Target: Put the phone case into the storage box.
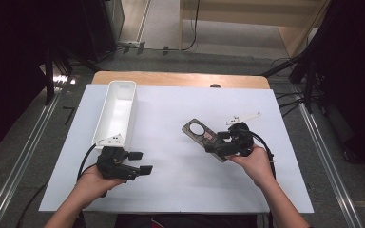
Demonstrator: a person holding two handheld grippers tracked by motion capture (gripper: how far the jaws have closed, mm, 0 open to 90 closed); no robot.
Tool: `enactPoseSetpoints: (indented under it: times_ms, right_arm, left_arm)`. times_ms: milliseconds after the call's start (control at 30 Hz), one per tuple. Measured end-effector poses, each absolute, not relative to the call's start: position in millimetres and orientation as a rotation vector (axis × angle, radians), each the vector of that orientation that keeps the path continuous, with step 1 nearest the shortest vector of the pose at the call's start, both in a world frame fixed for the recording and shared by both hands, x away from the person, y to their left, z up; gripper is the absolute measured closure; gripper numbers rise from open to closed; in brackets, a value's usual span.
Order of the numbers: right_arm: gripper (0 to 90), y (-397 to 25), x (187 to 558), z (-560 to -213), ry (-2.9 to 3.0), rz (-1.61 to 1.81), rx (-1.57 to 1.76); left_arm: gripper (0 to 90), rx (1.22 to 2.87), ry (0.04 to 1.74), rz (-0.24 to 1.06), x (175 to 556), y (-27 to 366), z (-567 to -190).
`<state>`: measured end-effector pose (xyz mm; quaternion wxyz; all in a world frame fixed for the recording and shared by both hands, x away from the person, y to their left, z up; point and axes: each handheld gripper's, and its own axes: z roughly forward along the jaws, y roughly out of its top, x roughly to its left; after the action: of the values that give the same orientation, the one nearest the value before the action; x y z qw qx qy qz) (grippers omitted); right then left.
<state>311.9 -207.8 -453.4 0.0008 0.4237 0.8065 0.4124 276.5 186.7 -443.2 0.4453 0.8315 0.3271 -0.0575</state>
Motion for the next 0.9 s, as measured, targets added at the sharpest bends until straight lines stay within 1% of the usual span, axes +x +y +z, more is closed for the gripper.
enactPoseSetpoints:
  times_ms: [500,900]
  right_arm:
    - [10.3,-213,297,-453,2.472,1.320,1.412]
    - [10.3,-209,289,-456,2.452,1.308,1.453]
  left_arm:
    - [23.7,2.074,0.814,-0.146,283,169,-436]
    - [23.9,2.081,0.821,-0.137,295,148,-429]
